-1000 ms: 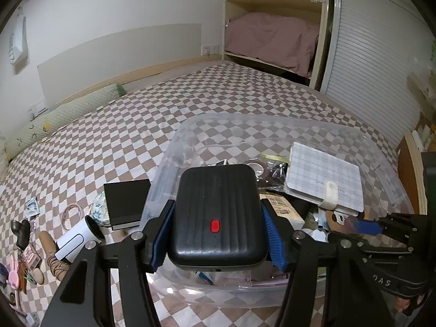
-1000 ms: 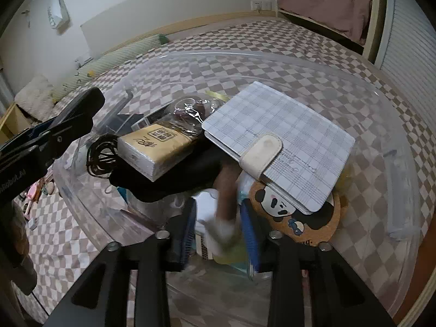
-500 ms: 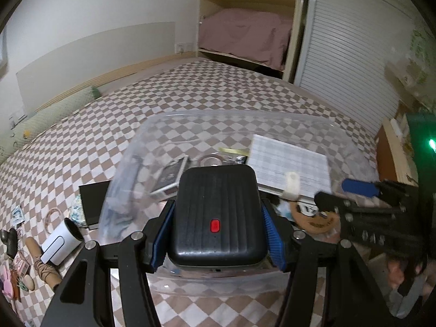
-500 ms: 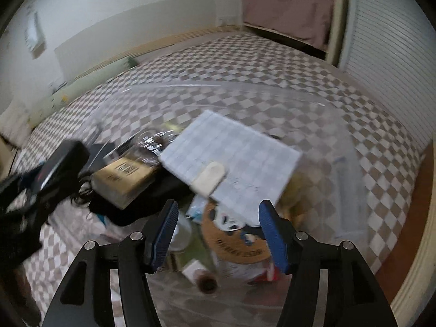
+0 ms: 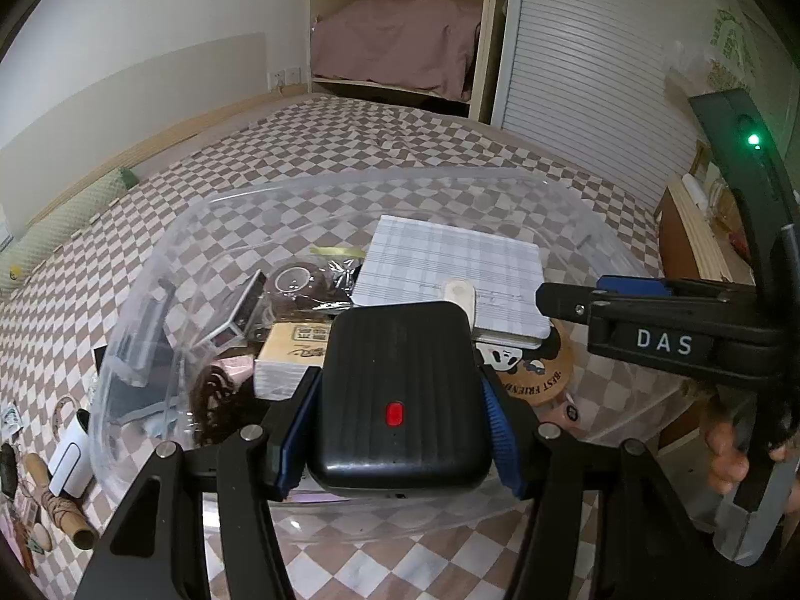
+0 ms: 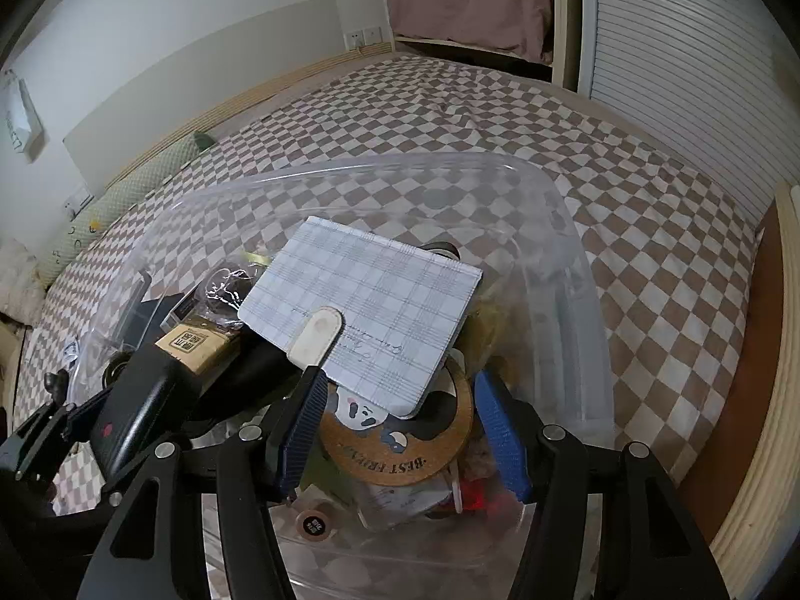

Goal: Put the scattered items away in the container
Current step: 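Lower the power bank and nail polish into the clear box and open both tools, then withdraw both tools from the clear box toward the remaining items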

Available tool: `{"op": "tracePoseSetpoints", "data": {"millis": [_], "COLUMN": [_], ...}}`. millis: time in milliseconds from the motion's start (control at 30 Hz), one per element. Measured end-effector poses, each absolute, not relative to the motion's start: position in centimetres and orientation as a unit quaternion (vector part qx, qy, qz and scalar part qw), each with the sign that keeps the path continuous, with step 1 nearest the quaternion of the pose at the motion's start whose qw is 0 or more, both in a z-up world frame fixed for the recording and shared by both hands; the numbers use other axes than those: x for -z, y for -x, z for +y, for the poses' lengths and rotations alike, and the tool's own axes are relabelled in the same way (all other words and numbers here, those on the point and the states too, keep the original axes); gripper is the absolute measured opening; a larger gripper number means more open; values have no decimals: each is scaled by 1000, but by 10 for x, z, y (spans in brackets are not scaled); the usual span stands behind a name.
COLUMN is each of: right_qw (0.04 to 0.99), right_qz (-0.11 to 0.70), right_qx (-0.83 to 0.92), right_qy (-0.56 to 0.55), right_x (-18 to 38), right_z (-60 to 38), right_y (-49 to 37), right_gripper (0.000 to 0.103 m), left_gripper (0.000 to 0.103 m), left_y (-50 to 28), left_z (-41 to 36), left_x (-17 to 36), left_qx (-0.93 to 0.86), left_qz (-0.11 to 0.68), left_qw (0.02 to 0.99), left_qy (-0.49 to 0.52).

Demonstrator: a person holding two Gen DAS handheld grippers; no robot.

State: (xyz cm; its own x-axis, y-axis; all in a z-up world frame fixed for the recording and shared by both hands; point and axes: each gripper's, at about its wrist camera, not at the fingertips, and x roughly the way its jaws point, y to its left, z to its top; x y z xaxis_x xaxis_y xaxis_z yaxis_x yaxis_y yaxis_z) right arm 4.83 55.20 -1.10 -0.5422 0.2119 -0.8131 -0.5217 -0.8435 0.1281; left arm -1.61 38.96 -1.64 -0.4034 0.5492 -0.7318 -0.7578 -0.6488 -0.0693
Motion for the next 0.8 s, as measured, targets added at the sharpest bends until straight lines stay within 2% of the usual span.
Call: {"op": "tracePoseSetpoints", "data": {"millis": [433, 567, 667, 767, 800], "right_qw": [208, 206, 205, 206, 206], "right_qz": [169, 166, 164, 163, 163], "right_qx": [-859, -859, -860, -859, -859], "right_qy": [436, 438, 438, 439, 440], "right_x": [15, 14, 12, 11, 11], "right_z": [551, 550, 549, 550, 550], "right_y": [-45, -45, -45, -45, -46], "right_gripper": [61, 61, 61, 61, 61], "left_gripper": [60, 75, 78, 94, 96], "left_y": [11, 10, 10, 10, 10], "left_z": [383, 383, 385, 383, 382], "left_x": [5, 11, 12, 11, 11], "left_qx": [-833, -836, -837, -841, -843], "left_qz": [126, 133, 141, 144, 144], "left_qw": [394, 383, 377, 371, 369], "left_qy": [368, 371, 371, 367, 365]}}
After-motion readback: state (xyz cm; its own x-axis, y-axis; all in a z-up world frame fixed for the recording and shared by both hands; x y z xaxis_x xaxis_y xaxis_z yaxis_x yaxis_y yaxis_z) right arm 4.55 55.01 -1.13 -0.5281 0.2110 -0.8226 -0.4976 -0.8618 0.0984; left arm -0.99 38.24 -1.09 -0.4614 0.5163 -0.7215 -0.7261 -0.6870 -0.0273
